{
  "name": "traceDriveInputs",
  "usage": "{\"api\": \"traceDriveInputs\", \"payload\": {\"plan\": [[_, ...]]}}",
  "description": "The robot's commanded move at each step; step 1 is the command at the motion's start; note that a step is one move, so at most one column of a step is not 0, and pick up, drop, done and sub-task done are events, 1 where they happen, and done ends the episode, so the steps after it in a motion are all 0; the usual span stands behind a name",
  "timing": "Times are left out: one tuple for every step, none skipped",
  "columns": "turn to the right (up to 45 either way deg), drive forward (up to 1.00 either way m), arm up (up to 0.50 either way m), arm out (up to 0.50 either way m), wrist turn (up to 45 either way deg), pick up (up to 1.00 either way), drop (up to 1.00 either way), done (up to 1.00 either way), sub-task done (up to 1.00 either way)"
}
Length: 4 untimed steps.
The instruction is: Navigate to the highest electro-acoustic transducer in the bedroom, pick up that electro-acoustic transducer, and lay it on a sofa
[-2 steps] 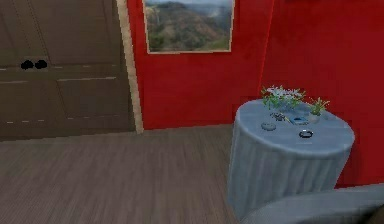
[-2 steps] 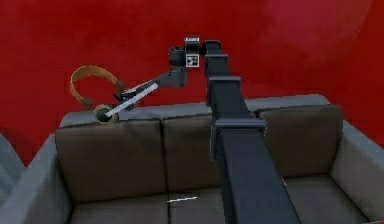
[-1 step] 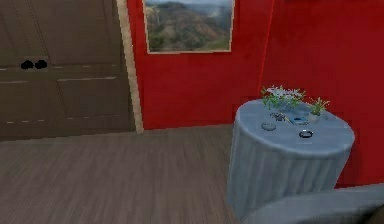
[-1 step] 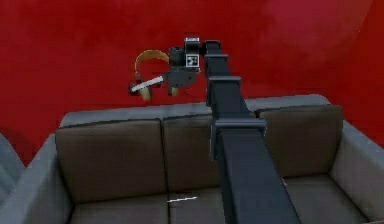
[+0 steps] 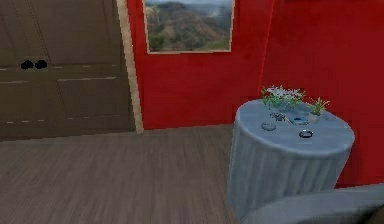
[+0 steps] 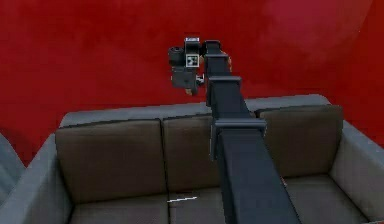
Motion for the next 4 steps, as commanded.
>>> {"api": "traceDriveInputs", "payload": {"plan": [[0.0,0.00,0.00,0.00,27.0,0.00,0.00,0.00,0.00],[0.0,0.00,-0.44,0.00,0.0,0.00,0.00,0.00,0.00],[0.0,0.00,-0.32,0.00,0.0,0.00,0.00,0.00,0.00],[0.0,0.00,0.00,0.00,0.0,0.00,1.00,0.00,0.00]]}}
